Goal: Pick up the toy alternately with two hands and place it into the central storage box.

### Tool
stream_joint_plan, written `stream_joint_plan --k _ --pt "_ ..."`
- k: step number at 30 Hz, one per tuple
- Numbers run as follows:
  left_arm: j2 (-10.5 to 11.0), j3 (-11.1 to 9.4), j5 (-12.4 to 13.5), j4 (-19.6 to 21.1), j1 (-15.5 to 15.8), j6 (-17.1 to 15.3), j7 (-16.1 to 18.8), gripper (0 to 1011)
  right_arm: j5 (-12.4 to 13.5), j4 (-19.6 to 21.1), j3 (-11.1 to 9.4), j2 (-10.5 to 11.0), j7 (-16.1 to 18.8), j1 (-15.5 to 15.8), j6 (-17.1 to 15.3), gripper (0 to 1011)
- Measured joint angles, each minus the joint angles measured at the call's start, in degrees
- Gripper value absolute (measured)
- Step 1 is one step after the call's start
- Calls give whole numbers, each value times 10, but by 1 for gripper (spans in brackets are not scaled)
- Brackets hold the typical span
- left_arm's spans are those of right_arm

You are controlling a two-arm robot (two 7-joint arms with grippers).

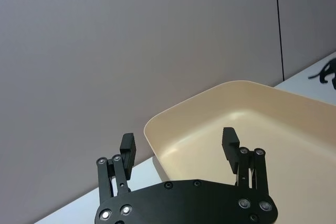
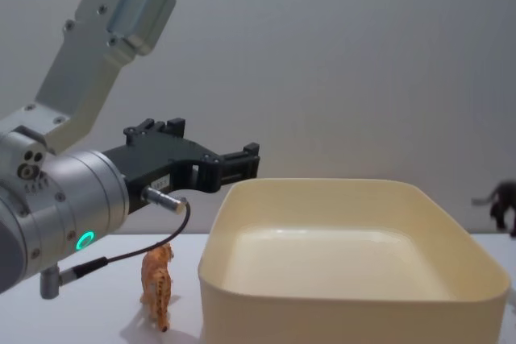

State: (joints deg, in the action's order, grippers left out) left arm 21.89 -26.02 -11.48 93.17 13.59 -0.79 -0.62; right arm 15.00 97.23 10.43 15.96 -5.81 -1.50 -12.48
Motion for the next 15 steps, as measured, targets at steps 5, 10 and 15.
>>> stream_joint_plan --k 5,10,15 --pt "0 0 0 0 0 0 0 1001 3 20 -4 1 15 -10 -1 306" --pt "0 0 0 0 0 0 0 1001 8 29 -6 -1 42 -30 -10 306" --pt "0 0 0 0 0 0 0 1001 8 23 -4 -8 72 -54 -22 306"
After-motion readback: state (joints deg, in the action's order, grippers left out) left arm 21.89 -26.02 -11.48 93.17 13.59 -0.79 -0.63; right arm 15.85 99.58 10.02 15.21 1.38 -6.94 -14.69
